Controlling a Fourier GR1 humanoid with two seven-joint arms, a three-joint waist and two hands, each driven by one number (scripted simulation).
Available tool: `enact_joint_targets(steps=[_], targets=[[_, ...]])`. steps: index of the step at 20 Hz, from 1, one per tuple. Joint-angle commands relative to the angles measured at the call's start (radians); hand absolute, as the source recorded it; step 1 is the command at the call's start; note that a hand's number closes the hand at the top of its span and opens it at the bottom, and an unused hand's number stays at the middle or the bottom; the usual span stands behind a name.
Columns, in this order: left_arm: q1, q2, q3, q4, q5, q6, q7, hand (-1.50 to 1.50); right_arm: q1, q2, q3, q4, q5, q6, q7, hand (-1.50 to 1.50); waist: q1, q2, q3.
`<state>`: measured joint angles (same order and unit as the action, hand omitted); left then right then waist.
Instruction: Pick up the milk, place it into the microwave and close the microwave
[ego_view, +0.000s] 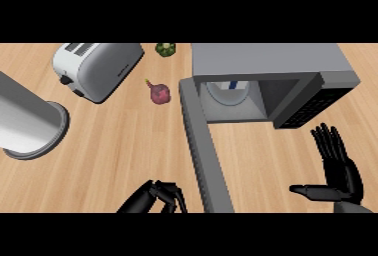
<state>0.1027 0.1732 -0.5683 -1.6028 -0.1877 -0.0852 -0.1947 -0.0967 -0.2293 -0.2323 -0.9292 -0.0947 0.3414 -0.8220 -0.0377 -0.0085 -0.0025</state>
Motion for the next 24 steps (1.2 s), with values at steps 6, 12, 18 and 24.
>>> enact_joint_targets(steps=[6,12,18,24], targets=[[-0.196,-0.170,-0.194,0.275,-0.024,0.167,0.009,1.50,0.237,-0.060,-0.010,-0.444,-0.173,0.138,0.182,-1.50,0.005,0.007,0.000],[-0.415,-0.172,-0.320,0.500,0.173,0.322,-0.044,1.50,0.281,-0.061,0.019,-0.615,-0.264,0.197,0.270,-1.50,-0.032,0.013,-0.002],[-0.626,-0.173,-0.408,0.506,0.313,0.472,0.037,1.50,0.259,-0.093,0.014,-0.674,-0.308,0.203,0.328,-1.50,-0.080,0.022,-0.002],[-0.715,-0.173,-0.383,0.590,0.415,0.563,0.020,1.50,0.265,-0.124,0.022,-0.727,-0.333,0.225,0.371,-1.50,-0.143,0.037,-0.004]])
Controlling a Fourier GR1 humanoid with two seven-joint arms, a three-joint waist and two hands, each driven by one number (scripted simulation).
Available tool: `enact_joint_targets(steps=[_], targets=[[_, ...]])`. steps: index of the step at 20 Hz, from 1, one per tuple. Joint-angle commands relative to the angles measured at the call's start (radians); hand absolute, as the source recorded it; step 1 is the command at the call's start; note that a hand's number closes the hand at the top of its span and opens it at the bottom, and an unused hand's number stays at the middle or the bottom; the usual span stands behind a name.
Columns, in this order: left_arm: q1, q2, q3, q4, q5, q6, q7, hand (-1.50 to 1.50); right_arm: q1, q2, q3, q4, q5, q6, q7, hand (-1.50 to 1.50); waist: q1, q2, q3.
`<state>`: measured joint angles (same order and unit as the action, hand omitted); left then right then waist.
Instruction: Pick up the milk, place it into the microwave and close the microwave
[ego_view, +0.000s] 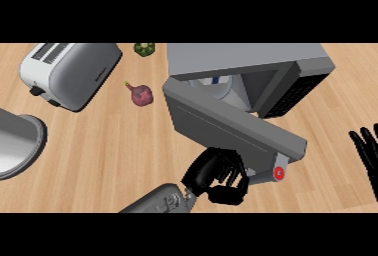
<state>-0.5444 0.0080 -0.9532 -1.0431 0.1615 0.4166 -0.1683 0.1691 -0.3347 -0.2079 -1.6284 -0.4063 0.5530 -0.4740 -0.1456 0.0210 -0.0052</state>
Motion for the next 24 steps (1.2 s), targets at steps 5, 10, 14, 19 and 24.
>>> enact_joint_targets(steps=[5,10,14,19,24], targets=[[-0.108,-0.008,0.095,-0.044,0.176,0.159,-0.131,-1.50,-0.042,-0.042,-0.024,-0.063,-0.041,0.005,0.030,-1.50,-0.074,0.017,-0.007],[-0.183,-0.008,0.119,0.008,0.238,0.204,-0.176,-1.50,-0.047,-0.035,-0.001,-0.061,-0.097,0.038,0.053,-1.50,-0.119,0.034,-0.003],[-0.238,-0.008,0.133,0.047,0.284,0.225,-0.206,-1.50,-0.084,-0.051,-0.002,-0.073,-0.120,0.038,0.073,-1.50,-0.138,0.043,-0.002],[-0.300,-0.008,0.158,0.104,0.339,0.233,-0.231,-1.50,-0.103,-0.087,-0.017,-0.069,-0.169,0.061,0.098,-1.50,-0.172,0.054,-0.001],[-0.341,-0.008,0.159,0.139,0.387,0.244,-0.263,-1.50,-0.144,-0.100,0.002,-0.068,-0.205,0.082,0.120,-1.50,-0.187,0.067,0.000]])
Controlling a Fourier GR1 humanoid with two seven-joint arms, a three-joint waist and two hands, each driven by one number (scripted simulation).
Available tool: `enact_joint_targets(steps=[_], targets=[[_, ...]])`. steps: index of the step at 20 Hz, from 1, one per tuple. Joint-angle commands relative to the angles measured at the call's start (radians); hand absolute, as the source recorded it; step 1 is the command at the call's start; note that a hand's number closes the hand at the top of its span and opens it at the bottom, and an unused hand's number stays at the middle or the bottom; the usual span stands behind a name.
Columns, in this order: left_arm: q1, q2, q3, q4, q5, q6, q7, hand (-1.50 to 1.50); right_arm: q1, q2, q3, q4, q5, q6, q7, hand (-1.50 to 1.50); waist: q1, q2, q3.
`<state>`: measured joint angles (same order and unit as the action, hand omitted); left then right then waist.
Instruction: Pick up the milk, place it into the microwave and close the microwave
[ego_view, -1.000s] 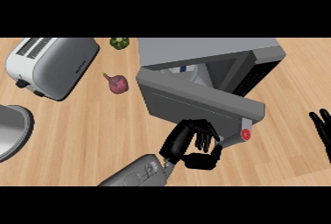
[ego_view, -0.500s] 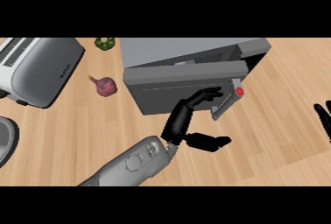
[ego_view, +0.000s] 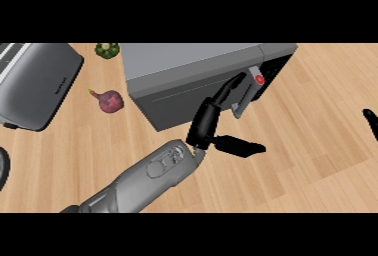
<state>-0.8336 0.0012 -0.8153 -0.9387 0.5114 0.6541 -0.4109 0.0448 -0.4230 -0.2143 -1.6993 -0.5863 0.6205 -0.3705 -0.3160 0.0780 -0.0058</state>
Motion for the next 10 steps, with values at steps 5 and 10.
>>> enact_joint_targets(steps=[5,10], targets=[[-0.057,-0.001,0.008,0.073,0.069,0.018,-0.062,-1.50,-0.064,-0.038,-0.005,0.004,-0.069,0.013,0.040,-1.50,-0.019,0.011,0.000],[-0.083,-0.001,0.002,0.083,0.106,0.025,-0.085,-1.50,-0.079,-0.050,0.003,0.019,-0.100,0.028,0.059,-1.50,-0.042,0.016,0.003]])
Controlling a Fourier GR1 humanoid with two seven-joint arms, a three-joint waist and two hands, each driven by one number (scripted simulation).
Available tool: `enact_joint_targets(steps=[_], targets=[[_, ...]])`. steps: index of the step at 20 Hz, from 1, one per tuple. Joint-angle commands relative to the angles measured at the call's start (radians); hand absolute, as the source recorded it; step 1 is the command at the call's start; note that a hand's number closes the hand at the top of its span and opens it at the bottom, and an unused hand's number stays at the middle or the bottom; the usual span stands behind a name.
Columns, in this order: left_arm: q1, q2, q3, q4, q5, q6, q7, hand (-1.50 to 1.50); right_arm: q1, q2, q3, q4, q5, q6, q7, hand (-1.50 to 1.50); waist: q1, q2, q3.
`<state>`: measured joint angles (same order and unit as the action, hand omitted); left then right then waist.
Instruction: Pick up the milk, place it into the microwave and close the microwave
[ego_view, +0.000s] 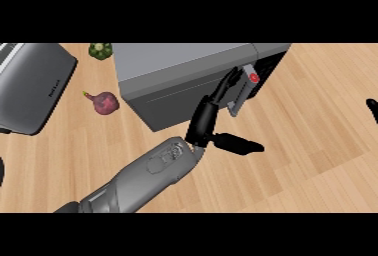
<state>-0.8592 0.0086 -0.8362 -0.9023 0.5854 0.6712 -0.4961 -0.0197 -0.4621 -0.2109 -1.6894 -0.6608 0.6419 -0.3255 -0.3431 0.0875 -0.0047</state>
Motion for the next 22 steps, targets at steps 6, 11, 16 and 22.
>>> enact_joint_targets(steps=[6,11,16,22], targets=[[-0.070,-0.008,0.018,0.068,0.070,0.019,-0.032,-1.50,-0.050,-0.045,-0.013,0.010,-0.052,0.000,0.042,-1.50,-0.028,0.006,0.000],[-0.059,-0.008,0.011,0.083,0.099,0.030,-0.071,-1.50,-0.054,-0.059,-0.022,0.015,-0.079,0.002,0.055,-1.50,-0.046,0.007,0.001],[-0.069,-0.008,-0.002,0.092,0.127,0.028,-0.095,-1.50,-0.062,-0.073,-0.018,0.033,-0.095,0.008,0.074,-1.50,-0.050,0.011,0.003],[-0.079,-0.008,-0.004,0.105,0.160,0.034,-0.128,-1.50,-0.081,-0.090,-0.022,0.037,-0.127,0.011,0.090,-1.50,-0.054,0.008,0.003]])
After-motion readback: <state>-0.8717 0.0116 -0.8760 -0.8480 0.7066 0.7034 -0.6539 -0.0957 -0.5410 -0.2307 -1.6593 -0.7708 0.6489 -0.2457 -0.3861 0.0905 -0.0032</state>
